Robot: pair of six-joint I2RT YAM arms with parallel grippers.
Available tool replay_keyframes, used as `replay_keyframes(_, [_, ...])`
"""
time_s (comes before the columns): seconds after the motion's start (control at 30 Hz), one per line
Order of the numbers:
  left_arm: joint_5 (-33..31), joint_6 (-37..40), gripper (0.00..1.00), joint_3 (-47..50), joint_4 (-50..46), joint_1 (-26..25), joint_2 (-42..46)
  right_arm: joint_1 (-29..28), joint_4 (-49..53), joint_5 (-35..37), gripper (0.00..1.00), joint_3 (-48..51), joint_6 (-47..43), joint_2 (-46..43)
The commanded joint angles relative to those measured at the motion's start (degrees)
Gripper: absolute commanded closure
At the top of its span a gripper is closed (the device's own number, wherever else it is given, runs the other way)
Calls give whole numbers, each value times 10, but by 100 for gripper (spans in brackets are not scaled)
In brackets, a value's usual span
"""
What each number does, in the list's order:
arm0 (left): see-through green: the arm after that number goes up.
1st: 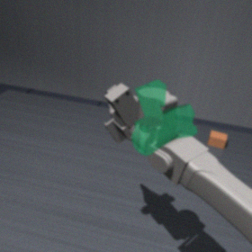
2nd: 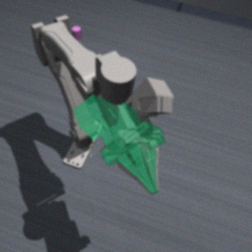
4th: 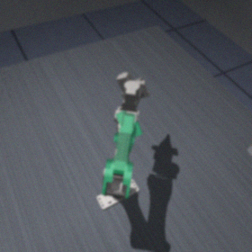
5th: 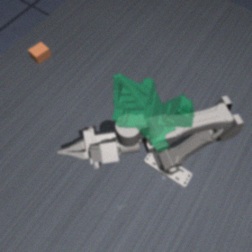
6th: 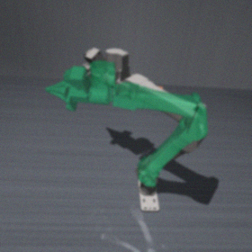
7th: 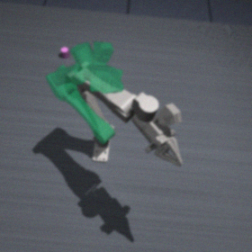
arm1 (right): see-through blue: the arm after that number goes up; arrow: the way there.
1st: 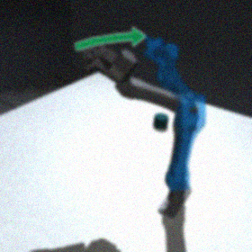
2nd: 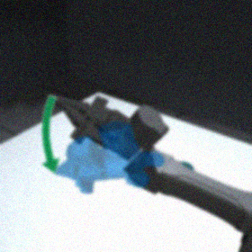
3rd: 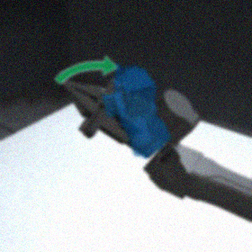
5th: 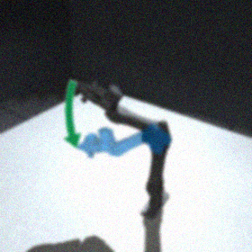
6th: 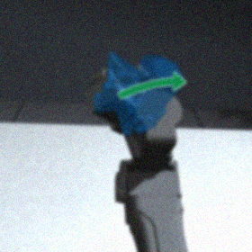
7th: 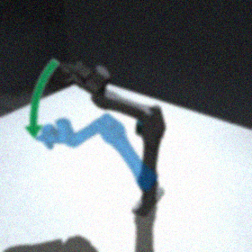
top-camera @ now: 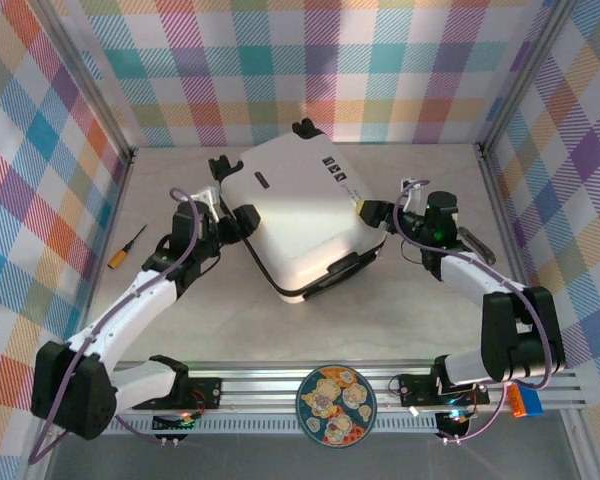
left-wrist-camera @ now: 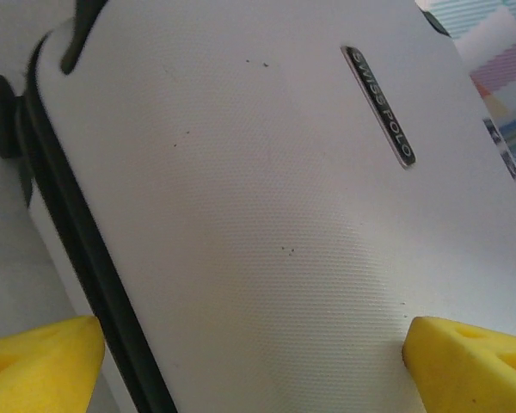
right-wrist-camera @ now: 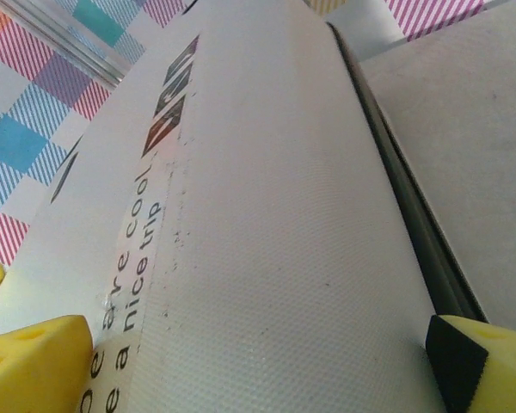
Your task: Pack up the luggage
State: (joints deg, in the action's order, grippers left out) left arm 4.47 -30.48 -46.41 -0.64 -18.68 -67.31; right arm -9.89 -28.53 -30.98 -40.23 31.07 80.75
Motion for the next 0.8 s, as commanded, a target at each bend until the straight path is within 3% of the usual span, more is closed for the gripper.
replay_keyframes(0.0, [12, 46, 10, -32, -24, 30, -53, -67, -9, -68, 3, 22, 11, 17])
replay_keyframes(0.2, [-42, 101, 13, -111, -103, 54, -87, -118, 18, -13, 6, 12, -6, 5])
replay_keyframes(0.5, [-105, 145, 14, -162, -230, 49, -15, -116, 169, 167, 7, 49, -100, -188])
replay_keyframes(0.6, [-116, 158, 15, -183, -255, 23, -4, -115, 207, 196, 8, 66, -118, -249])
replay_keyframes(0.77, [-157, 185, 15, -236, -280, -62, -11, -116, 218, 209, 15, 122, -128, -306])
